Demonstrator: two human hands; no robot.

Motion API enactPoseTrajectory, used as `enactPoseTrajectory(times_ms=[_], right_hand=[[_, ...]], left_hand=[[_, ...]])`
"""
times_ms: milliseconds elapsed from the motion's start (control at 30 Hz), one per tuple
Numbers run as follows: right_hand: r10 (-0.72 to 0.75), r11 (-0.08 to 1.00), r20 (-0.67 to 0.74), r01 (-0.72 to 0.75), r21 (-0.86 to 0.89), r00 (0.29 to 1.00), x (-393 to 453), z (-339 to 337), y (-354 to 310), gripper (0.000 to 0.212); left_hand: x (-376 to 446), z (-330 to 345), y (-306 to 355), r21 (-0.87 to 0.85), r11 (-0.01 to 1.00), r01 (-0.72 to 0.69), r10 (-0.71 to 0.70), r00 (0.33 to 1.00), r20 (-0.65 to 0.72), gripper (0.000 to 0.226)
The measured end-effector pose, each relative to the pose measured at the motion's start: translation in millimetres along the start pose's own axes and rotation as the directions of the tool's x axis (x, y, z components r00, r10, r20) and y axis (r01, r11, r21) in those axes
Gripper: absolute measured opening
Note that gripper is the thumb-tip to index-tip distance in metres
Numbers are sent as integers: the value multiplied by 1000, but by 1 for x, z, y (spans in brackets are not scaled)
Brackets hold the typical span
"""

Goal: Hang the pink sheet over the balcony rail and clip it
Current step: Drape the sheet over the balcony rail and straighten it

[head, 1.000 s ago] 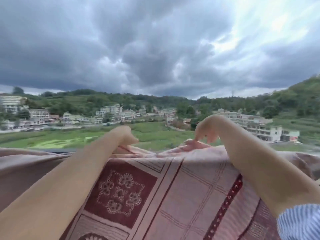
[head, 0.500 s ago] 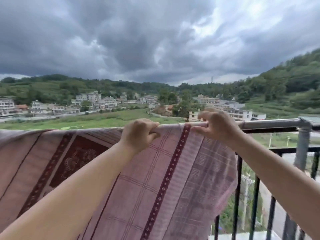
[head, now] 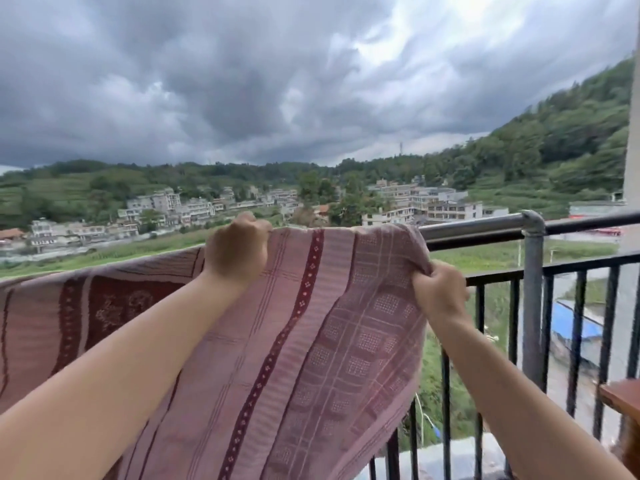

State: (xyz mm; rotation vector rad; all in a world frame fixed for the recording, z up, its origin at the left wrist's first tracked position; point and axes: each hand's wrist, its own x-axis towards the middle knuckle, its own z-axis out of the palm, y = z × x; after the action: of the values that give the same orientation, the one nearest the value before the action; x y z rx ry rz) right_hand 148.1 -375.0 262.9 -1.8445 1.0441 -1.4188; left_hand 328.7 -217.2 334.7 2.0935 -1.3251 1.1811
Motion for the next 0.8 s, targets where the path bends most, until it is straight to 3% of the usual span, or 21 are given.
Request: enactPoseTrajectory(times_ms=[100, 167, 367, 433, 533, 600, 667, 733, 800], right_hand=[[-234, 964, -194, 201, -176, 953, 49, -49, -23, 23], [-342, 924, -241, 279, -261, 908, 98, -65, -41, 27], [-410, 789, -164, 259, -556, 897, 236, -89, -62, 16], [-389, 731, -68, 264, -629, 919, 277, -90, -54, 16], [-242, 620, 223, 327, -713, 944, 311, -73, -24, 24], [-111, 547, 469, 448, -707, 876, 317, -56, 6, 27], [33, 544, 667, 547, -637, 744, 314, -46, 34, 36], [48, 591, 747, 584, -556, 663, 308, -53, 43, 38], [-138, 645, 732, 621, -444, 667, 302, -67, 41, 35]], left_hand=[[24, 11, 27, -70, 997, 19, -23, 998, -63, 22], [49, 20, 49, -129, 991, 40, -55, 991, -118, 24], [123, 42, 105, -276, 957, 88, -125, 985, -118, 25], [137, 49, 125, -306, 949, 68, -88, 995, -50, 31], [138, 63, 149, -309, 951, 19, 44, 980, 194, 42], [133, 78, 157, -318, 948, 17, 115, 913, 392, 34], [132, 90, 158, -336, 938, 87, 105, 851, 514, 29], [133, 93, 158, -322, 939, 118, 63, 865, 499, 31], [132, 92, 163, -262, 964, 52, 57, 919, 391, 28]])
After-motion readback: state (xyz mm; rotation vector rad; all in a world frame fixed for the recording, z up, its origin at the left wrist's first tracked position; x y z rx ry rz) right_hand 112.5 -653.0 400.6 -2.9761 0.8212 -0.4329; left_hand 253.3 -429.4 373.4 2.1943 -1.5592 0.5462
